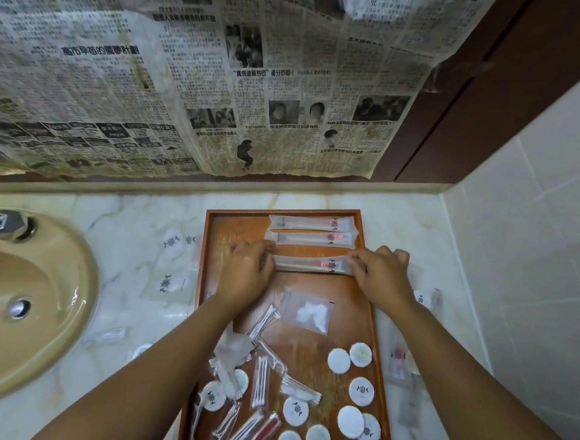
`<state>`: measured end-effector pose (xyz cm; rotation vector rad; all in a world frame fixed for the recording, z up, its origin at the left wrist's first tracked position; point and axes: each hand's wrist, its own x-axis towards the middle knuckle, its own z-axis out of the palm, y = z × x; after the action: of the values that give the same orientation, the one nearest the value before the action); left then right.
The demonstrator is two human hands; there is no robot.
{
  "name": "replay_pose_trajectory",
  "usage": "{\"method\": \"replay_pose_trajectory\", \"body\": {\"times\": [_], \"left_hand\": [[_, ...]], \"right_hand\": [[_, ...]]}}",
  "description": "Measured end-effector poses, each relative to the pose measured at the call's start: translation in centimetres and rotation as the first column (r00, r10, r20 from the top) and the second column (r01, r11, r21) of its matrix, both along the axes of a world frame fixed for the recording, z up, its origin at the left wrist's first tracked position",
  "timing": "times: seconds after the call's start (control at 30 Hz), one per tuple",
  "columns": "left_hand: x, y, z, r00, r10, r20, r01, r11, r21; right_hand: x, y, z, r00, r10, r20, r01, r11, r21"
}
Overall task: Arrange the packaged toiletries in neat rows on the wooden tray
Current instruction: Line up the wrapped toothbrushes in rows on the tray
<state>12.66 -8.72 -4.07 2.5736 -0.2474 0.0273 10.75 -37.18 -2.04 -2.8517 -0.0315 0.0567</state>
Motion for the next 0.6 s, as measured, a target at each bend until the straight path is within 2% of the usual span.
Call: {"method": "replay_pose_trajectory", "body": {"times": [0.1,0.2,0.3,0.4,0.5,0.6], "left_hand": [[0.2,0.3,0.0,1.0,0.029,-0.01,-0.028,0.998,0.053],[-0.2,0.2,-0.6,0.997,-0.044,0.06,0.036,0.99,0.134],[-1.3,0.2,-1.5,0.971,-0.196,0.138,0.173,0.971,0.166],[-2.3,0.4,-2.6,0.965,-0.242,0.103,0.216,0.953,0.211],[-2.6,0.3,-2.5,0.978,-0.205,0.024,0.202,0.974,0.107],[-2.5,-0.5,-0.9,0.986,-0.034,-0.163,0.013,0.992,-0.124]], "right_hand": [[0.8,0.3,0.4,0.996,0.014,-0.09,-0.02,0.998,-0.057],[0.8,0.7,-0.1,0.995,0.033,-0.093,-0.044,0.991,-0.127],[-0.3,1.2,-0.9,0.999,0.047,0.016,-0.044,0.988,-0.148],[-2.0,2.4,-2.1,0.98,0.177,0.088,-0.167,0.98,-0.112],[-2.9,2.8,-3.1,0.974,0.225,0.009,-0.22,0.958,-0.182],[-2.6,2.7,-2.9,0.988,0.153,-0.029,-0.156,0.969,-0.19]]}}
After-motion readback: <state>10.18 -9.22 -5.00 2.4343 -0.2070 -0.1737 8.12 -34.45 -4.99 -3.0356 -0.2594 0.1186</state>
